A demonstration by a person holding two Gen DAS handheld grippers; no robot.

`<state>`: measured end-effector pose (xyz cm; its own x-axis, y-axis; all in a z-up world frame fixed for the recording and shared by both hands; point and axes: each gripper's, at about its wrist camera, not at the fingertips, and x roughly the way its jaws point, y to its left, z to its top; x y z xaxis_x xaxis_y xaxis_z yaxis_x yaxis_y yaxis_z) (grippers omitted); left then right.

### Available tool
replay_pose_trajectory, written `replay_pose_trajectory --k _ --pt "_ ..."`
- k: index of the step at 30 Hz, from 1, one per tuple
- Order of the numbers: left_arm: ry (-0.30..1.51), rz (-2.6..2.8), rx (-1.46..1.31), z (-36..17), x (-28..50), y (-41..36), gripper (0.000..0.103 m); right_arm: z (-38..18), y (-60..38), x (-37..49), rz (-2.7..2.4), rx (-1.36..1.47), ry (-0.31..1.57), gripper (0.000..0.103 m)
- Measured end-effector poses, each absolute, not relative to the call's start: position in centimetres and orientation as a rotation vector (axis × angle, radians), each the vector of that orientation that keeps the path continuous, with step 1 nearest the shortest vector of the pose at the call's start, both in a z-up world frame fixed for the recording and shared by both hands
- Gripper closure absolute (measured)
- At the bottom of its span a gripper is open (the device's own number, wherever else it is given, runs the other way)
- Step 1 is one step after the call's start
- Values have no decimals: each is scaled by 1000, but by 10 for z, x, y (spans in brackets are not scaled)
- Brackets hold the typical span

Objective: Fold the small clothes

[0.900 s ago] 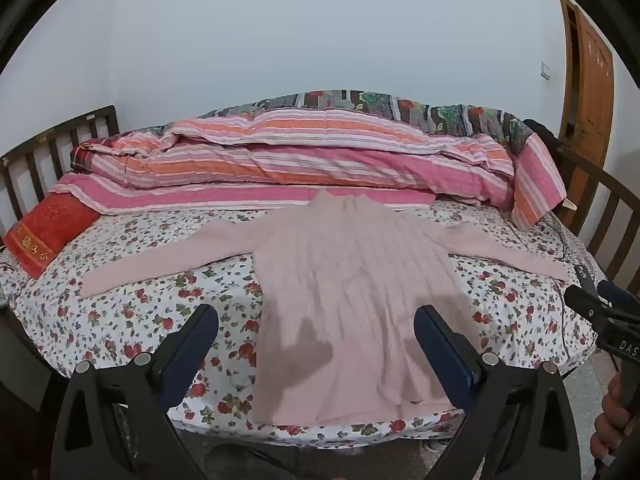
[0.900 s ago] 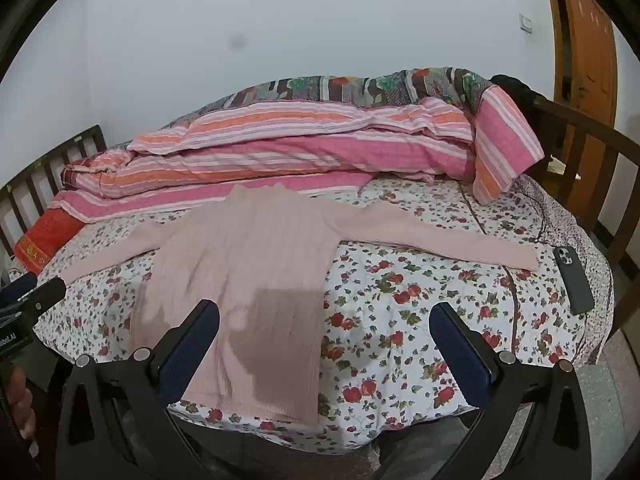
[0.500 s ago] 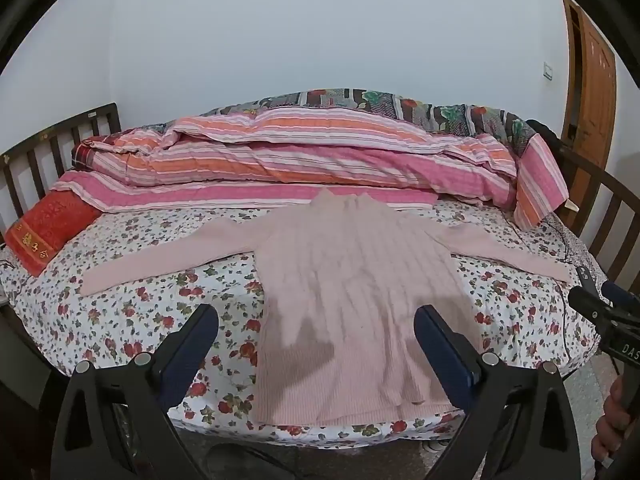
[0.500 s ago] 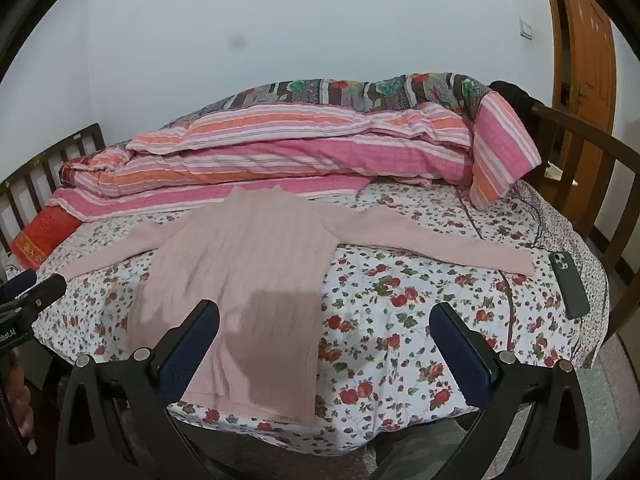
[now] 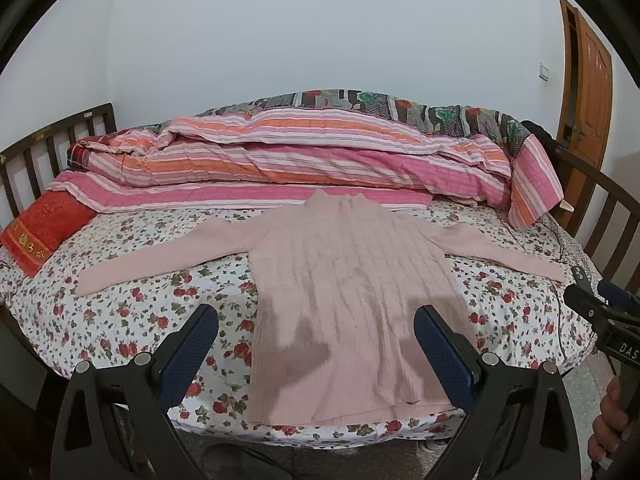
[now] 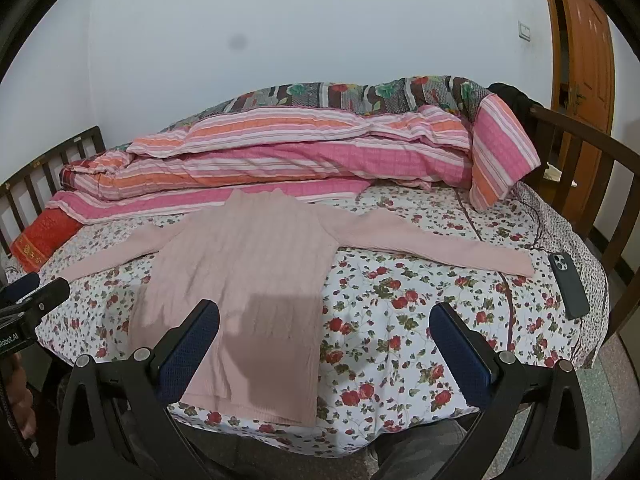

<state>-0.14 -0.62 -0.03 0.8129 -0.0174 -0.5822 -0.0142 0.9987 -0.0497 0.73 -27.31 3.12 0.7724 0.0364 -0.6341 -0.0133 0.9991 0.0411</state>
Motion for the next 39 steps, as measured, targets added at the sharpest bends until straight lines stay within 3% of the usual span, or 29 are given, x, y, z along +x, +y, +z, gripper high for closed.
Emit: replay_pose_trajectory --k 39 --pt "602 -2 -55 11 -5 1 4 42 -267 -2 34 38 659 0"
